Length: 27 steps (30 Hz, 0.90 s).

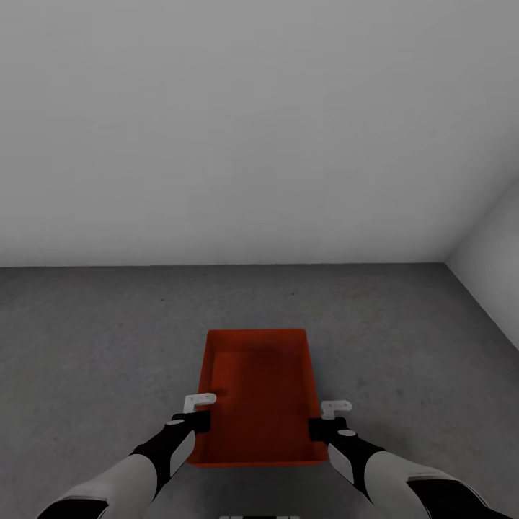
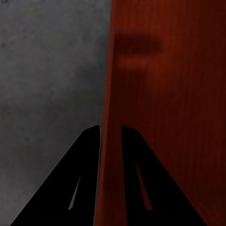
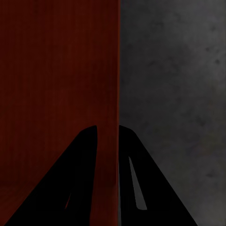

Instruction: Move the two storage containers from the living room to the garage. In the garage, place one container on the floor and stack the other container on top of it (either order is fine).

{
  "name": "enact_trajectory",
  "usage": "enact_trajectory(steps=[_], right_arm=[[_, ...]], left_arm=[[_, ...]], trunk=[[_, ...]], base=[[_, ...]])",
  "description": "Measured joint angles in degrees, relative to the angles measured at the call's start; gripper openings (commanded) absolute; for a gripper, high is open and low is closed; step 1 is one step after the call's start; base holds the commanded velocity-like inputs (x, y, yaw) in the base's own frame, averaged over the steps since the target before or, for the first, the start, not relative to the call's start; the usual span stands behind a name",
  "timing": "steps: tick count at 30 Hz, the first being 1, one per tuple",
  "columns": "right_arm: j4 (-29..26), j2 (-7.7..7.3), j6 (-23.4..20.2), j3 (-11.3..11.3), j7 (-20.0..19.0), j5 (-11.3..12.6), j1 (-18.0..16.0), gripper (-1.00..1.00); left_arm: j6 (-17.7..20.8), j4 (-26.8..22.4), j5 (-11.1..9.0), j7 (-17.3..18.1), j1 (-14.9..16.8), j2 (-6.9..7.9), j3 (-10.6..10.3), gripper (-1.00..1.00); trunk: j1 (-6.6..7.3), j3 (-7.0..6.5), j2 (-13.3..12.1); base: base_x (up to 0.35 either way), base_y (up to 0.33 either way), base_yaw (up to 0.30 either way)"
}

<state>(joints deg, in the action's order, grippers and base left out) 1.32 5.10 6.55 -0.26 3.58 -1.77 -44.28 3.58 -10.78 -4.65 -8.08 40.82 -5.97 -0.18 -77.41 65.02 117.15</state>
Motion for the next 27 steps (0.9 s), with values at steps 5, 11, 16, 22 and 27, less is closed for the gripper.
enact_trajectory(steps=[5, 11, 16, 22, 27], right_arm=[[0.0, 0.0, 0.0, -0.01, 0.0, 0.0, 0.0, -1.0], [0.0, 0.03, 0.01, -0.01, 0.04, -0.01, 0.0, -1.0], [0.0, 0.0, 0.02, -0.02, 0.0, -0.01, 0.0, -1.0], [0.02, 0.01, 0.03, 0.01, 0.01, 0.03, 0.0, -1.0], [0.0, 0.01, 0.02, -0.01, 0.01, 0.0, 0.0, -1.0]], left_arm=[[0.0, 0.0, 0.0, 0.0, 0.0, 0.0, -0.01, -1.0], [0.0, 0.0, 0.0, 0.05, 0.01, 0.03, -0.01, -1.0], [0.0, -0.01, 0.0, 0.0, 0.01, 0.0, -0.02, -1.0], [0.0, 0.01, 0.02, 0.02, 0.01, 0.01, 0.0, -1.0], [0.0, -0.02, 0.0, 0.01, 0.0, 0.01, -0.01, -1.0]], trunk=[[0.0, 0.0, 0.0], [0.0, 0.0, 0.0], [0.0, 0.0, 0.0], [-0.87, 0.71, 1.59], [-1.76, 1.44, 3.21]], base=[[0.0, 0.0, 0.0], [0.0, 0.0, 0.0], [0.0, 0.0, 0.0], [0.0, 0.0, 0.0], [0.0, 0.0, 0.0]])
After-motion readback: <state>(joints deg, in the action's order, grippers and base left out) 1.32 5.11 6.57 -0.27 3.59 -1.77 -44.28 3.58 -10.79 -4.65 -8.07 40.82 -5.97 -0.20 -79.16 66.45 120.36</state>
